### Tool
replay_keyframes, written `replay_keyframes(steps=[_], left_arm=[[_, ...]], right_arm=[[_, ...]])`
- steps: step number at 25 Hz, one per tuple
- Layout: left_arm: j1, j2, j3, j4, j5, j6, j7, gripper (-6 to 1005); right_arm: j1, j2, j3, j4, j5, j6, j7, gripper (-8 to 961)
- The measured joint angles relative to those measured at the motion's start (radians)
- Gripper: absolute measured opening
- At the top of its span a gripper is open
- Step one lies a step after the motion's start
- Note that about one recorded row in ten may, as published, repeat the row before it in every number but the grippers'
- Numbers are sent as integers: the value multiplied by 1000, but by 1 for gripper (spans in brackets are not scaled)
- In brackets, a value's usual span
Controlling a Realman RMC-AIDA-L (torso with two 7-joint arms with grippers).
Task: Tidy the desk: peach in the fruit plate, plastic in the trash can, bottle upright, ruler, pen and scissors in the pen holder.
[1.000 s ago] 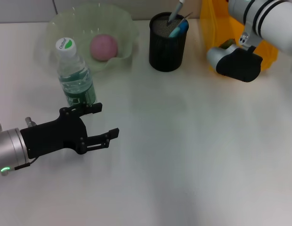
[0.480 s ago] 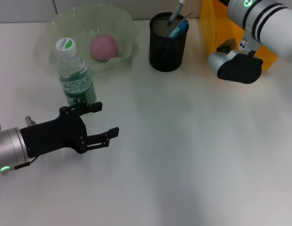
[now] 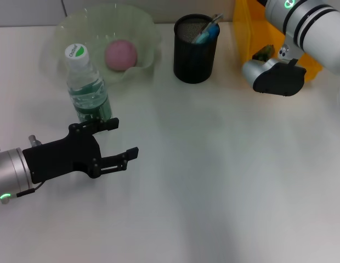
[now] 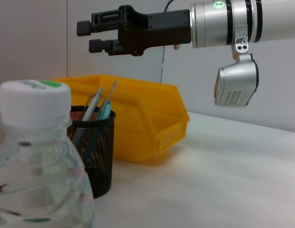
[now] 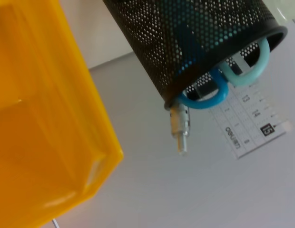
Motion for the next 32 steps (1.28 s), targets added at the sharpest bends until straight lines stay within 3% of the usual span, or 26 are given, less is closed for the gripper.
replay_keyframes(steps=[2,9,13,16,17,18,19,21,22,25,31,32], left_arm=[[0,0,-1,-1,0,0,0,843],[0,0,-2,-3,0,-2,-1,842],[0,0,-2,-2,0,-1,-2,843],[0,0,-2,3,0,0,-9,843],[-1,1,-2,4,-1,1,-12,843],[-1,1,-2,4,-1,1,-12,842],[-1,1,-2,4,-1,2,-13,842],[-1,1,-1,5,-1,4,-13,842],[-1,1,1,5,-1,4,-13,842],[-2,1,4,5,-1,5,-13,843],[-3,2,1,3,-2,33,-13,842],[-3,2,0,4,-2,45,-13,842]], right_arm=[[-2,0,0,0,0,11,0,551],[-22,0,6,-12,2,65,3,550],[-53,0,12,-86,91,88,11,550],[-82,0,12,-169,251,82,11,550],[-97,0,11,-218,373,79,18,550],[-97,0,11,-218,373,79,18,550],[-106,-2,11,-249,504,79,21,549],[-109,-3,12,-262,570,79,21,549],[-115,-5,12,-288,711,79,25,549],[-123,-7,15,-316,827,82,46,550],[-184,-6,39,-438,1118,58,194,553],[-208,-7,51,-479,1227,8,272,553]])
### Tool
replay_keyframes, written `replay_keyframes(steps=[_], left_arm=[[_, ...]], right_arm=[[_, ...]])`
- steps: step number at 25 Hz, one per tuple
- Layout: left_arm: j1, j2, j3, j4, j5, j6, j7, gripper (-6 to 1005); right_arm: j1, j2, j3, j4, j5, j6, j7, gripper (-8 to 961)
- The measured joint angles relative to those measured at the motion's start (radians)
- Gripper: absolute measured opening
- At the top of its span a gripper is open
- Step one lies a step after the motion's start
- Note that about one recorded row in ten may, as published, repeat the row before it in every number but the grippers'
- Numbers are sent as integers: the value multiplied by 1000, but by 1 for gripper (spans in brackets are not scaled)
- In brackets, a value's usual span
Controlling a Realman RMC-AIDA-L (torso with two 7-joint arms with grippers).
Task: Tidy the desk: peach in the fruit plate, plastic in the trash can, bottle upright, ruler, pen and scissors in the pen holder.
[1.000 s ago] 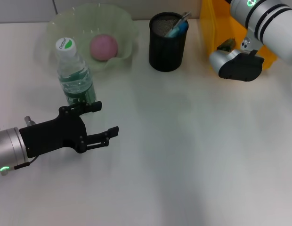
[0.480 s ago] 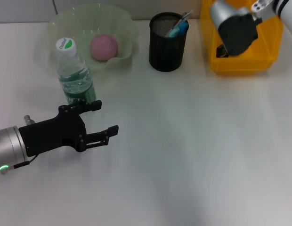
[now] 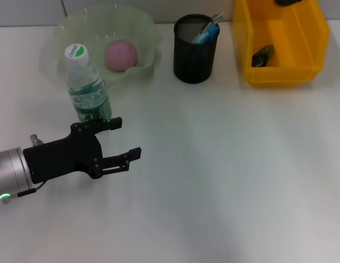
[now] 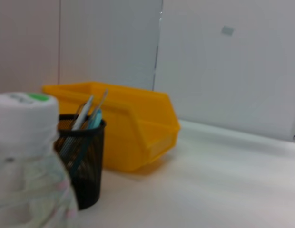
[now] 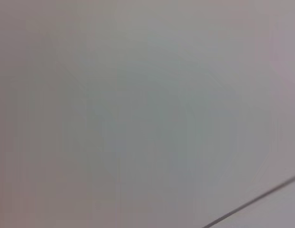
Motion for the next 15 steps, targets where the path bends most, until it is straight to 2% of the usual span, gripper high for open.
replay_keyframes(steps=[4,5,6,7,9,10,11,15], left_arm=[[3,1,-8,3,0,44,-1,842],[5,3,-13,8,0,62,-1,842],[5,3,-13,8,0,62,-1,842],[6,4,-14,11,0,68,-1,842],[9,5,-15,16,0,75,-1,843],[10,7,-15,19,3,77,-1,843],[10,7,-15,19,3,77,-1,843],[9,13,-13,19,7,77,0,842]], right_arm=[[-19,-3,63,-23,157,-121,128,555],[-29,-3,131,-21,260,-253,222,555],[-29,-3,131,-21,260,-253,222,556],[-33,-4,165,-13,301,-324,260,557],[-38,-5,246,23,386,-509,346,558],[-39,-5,312,69,432,-670,424,558],[-39,-5,312,69,432,-670,424,558],[-16,-10,460,222,451,-1063,630,560]])
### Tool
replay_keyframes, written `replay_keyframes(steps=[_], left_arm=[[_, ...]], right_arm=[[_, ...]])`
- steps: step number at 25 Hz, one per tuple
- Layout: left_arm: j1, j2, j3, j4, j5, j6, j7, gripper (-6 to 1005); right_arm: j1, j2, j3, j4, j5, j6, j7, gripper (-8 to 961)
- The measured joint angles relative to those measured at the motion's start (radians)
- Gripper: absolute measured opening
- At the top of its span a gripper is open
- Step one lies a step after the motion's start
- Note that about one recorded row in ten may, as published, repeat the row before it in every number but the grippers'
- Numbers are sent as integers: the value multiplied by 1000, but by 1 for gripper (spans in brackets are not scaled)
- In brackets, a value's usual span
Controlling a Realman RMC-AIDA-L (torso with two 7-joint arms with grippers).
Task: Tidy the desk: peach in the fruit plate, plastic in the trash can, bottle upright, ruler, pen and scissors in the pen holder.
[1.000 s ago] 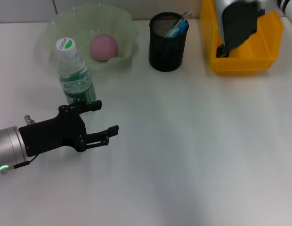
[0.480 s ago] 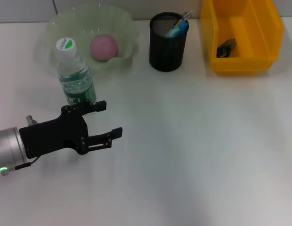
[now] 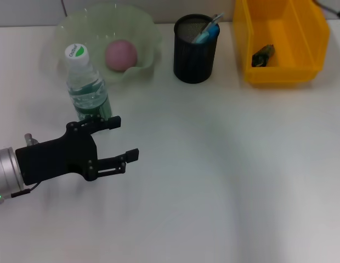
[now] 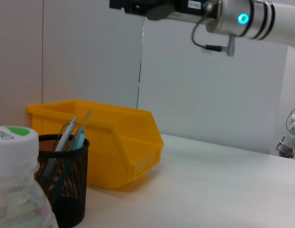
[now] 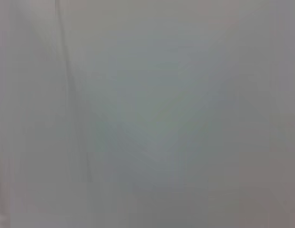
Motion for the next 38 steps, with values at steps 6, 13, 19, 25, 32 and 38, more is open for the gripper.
replay_keyframes(steps=[6,13,19,25,32,38], left_arm=[[-6,0,6,0,1,0,5,843],[-17,-9,11,-5,2,-3,0,844],[-27,-9,22,-11,6,-10,-60,845],[-27,-11,25,-20,39,-19,-67,846],[-28,-4,24,-29,80,-18,-99,846],[-32,9,24,-22,108,-6,-143,846]], right_arm=[[21,-44,106,188,-5,-401,80,563],[47,-108,115,469,-130,-650,-33,567],[15,-43,134,526,-303,-618,-246,638],[25,-42,123,646,-333,-642,-495,743],[12,-45,125,656,-384,-688,-574,801],[15,-48,127,655,-410,-687,-587,801]])
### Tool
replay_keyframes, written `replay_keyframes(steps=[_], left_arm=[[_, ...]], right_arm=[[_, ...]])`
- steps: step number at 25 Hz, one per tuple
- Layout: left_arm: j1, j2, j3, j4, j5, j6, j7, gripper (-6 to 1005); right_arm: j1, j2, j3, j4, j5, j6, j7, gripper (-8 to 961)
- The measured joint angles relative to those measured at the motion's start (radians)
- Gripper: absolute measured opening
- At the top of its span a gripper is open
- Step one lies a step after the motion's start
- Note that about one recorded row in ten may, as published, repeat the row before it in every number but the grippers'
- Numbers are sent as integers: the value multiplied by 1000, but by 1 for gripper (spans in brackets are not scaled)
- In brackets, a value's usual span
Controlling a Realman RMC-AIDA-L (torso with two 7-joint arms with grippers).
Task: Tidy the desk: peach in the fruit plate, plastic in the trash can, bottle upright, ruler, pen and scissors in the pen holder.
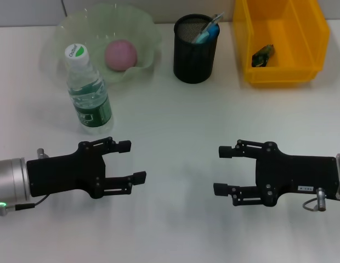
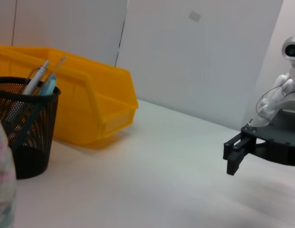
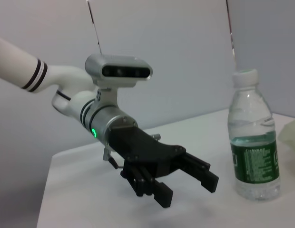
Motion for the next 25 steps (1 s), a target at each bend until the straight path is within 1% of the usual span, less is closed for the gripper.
replay_keyframes(steps=[10,25], left_arm=[[-3,-5,4,2,27,13,-1,846],[-7,-3,25,2,28,30,-2,846]], right_arm=[[5,0,6,-4,-12,2,8,801],[2,1,8,-6,-12,-6,8,801]])
